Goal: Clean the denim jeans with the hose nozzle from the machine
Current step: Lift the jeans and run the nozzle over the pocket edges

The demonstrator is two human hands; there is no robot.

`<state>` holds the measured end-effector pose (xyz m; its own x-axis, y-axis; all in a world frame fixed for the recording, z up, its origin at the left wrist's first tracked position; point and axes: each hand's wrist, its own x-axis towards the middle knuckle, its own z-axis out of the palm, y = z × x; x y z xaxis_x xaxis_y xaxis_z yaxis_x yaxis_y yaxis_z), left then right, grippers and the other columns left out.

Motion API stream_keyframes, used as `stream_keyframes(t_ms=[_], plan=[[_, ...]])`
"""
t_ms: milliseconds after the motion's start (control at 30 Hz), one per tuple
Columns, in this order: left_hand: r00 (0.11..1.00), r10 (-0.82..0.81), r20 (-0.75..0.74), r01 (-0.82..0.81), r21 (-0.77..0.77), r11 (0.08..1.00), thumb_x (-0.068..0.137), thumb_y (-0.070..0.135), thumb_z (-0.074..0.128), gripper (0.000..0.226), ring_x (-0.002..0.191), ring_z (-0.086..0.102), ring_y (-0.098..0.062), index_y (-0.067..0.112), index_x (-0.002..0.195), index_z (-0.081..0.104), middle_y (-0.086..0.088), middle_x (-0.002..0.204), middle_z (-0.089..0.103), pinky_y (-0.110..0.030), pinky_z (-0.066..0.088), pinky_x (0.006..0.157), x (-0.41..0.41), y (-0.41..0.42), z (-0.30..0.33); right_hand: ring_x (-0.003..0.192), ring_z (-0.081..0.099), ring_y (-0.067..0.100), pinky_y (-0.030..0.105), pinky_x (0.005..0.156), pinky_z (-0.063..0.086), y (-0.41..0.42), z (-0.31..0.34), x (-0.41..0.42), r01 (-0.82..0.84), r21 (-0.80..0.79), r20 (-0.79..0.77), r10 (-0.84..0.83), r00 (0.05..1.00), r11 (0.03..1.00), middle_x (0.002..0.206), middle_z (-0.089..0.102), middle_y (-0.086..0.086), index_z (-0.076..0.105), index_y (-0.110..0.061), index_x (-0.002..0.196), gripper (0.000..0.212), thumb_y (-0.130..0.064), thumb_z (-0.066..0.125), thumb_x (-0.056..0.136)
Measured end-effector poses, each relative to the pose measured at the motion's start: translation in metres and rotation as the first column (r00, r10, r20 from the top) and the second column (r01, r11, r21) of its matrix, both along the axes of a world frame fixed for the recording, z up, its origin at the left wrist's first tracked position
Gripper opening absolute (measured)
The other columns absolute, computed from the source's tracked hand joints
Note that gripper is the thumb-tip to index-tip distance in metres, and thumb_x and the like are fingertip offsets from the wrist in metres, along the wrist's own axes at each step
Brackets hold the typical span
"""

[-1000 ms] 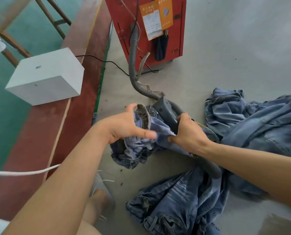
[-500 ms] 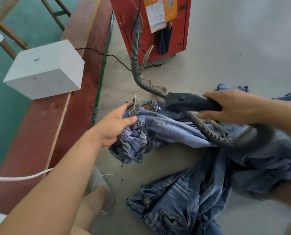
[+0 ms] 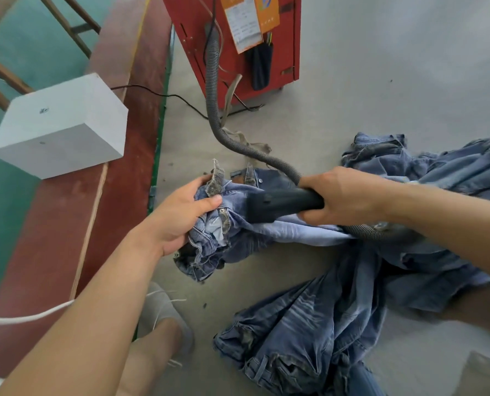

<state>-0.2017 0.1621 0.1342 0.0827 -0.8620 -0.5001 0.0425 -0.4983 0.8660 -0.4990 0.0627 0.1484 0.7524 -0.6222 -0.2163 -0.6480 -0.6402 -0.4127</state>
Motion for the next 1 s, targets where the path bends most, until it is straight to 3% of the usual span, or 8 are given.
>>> stream_keyframes(t_ms=[133, 367, 467, 600, 667, 767, 900, 1000], plan=[[0.999, 0.041, -0.015, -0.041, 0.002, 0.999, 0.102, 0.004, 0.060, 0.043, 0.104, 0.074, -0.036, 0.020, 0.141, 0.053, -0.018, 0.115, 0.076, -0.045, 0.063, 0.084, 0.001, -0.001, 0.001, 0.062, 0.060, 0.007, 0.027, 0.056, 0.045, -0.009, 0.009, 0.002, 0.086, -0.043, 0.181, -0.077, 0.980, 0.995, 0.067, 0.063, -0.010, 0.060, -0.030, 0.088, 0.021, -0.050, 0.065, 0.084], [0.997, 0.061, -0.035, -0.061, -0.002, 0.998, 0.102, 0.005, 0.059, 0.043, 0.107, 0.073, -0.035, 0.017, 0.143, 0.051, -0.016, 0.118, 0.075, -0.046, 0.062, 0.085, -0.001, -0.003, 0.003, 0.060, 0.060, 0.008, 0.025, 0.054, 0.043, -0.010, 0.004, -0.016, 0.048, -0.032, -0.100, -0.051, 0.994, 0.998, 0.064, 0.063, -0.009, 0.058, -0.031, 0.080, 0.016, -0.042, 0.070, 0.083], [0.999, 0.028, 0.035, -0.028, 0.000, 1.000, 0.102, 0.006, 0.060, 0.044, 0.105, 0.074, -0.033, 0.021, 0.143, 0.052, -0.014, 0.115, 0.076, -0.044, 0.062, 0.085, -0.003, -0.002, 0.002, 0.060, 0.058, 0.006, 0.026, 0.053, 0.042, 0.008, 0.004, 0.006, 0.020, -0.011, 0.017, -0.020, 1.000, 1.000, 0.066, 0.061, -0.010, 0.053, -0.034, 0.080, 0.020, -0.048, 0.066, 0.085], [0.994, 0.028, 0.110, -0.025, -0.029, 0.999, 0.101, 0.004, 0.060, 0.046, 0.109, 0.073, -0.025, 0.022, 0.143, 0.052, -0.006, 0.118, 0.076, -0.039, 0.059, 0.089, -0.001, 0.000, 0.002, 0.056, 0.054, 0.001, 0.018, 0.050, 0.035, 0.000, 0.020, 0.009, 0.120, -0.043, 0.242, -0.106, 0.965, 0.992, 0.061, 0.057, -0.013, 0.050, -0.035, 0.075, 0.026, -0.046, 0.069, 0.086], [0.989, 0.016, 0.145, -0.011, -0.040, 0.999, 0.100, 0.004, 0.062, 0.045, 0.110, 0.073, -0.024, 0.025, 0.139, 0.055, -0.003, 0.117, 0.077, -0.039, 0.058, 0.091, 0.001, 0.001, 0.004, 0.058, 0.055, 0.000, 0.020, 0.051, 0.036, -0.012, 0.028, -0.003, 0.173, -0.041, 0.267, -0.156, 0.951, 0.984, 0.064, 0.059, -0.013, 0.053, -0.035, 0.078, 0.021, -0.047, 0.069, 0.085], [0.990, 0.030, 0.137, -0.023, -0.052, 0.998, 0.100, 0.005, 0.063, 0.041, 0.108, 0.074, -0.025, 0.030, 0.133, 0.058, -0.004, 0.116, 0.077, -0.042, 0.058, 0.091, 0.002, 0.002, 0.006, 0.059, 0.055, 0.002, 0.024, 0.053, 0.039, -0.023, 0.030, -0.023, 0.168, -0.090, 0.159, -0.152, 0.975, 0.982, 0.063, 0.059, -0.013, 0.052, -0.034, 0.077, 0.022, -0.046, 0.069, 0.083], [0.994, 0.030, 0.109, -0.024, -0.056, 0.998, 0.100, 0.007, 0.064, 0.047, 0.110, 0.073, -0.027, 0.028, 0.141, 0.054, -0.006, 0.120, 0.076, -0.044, 0.058, 0.093, 0.000, 0.000, 0.007, 0.058, 0.055, 0.002, 0.024, 0.051, 0.038, -0.005, 0.014, -0.020, 0.005, -0.114, -0.068, -0.013, 0.998, 0.993, 0.064, 0.059, -0.013, 0.051, -0.038, 0.082, 0.018, -0.050, 0.065, 0.084], [0.990, 0.030, 0.140, -0.021, -0.064, 0.998, 0.100, 0.005, 0.064, 0.048, 0.110, 0.073, -0.024, 0.026, 0.142, 0.054, -0.003, 0.120, 0.076, -0.040, 0.059, 0.090, -0.004, 0.000, 0.007, 0.059, 0.053, 0.002, 0.026, 0.050, 0.036, 0.014, 0.006, -0.001, -0.048, -0.134, -0.041, 0.043, 0.998, 0.990, 0.066, 0.056, -0.013, 0.051, -0.036, 0.090, 0.020, -0.053, 0.060, 0.086]])
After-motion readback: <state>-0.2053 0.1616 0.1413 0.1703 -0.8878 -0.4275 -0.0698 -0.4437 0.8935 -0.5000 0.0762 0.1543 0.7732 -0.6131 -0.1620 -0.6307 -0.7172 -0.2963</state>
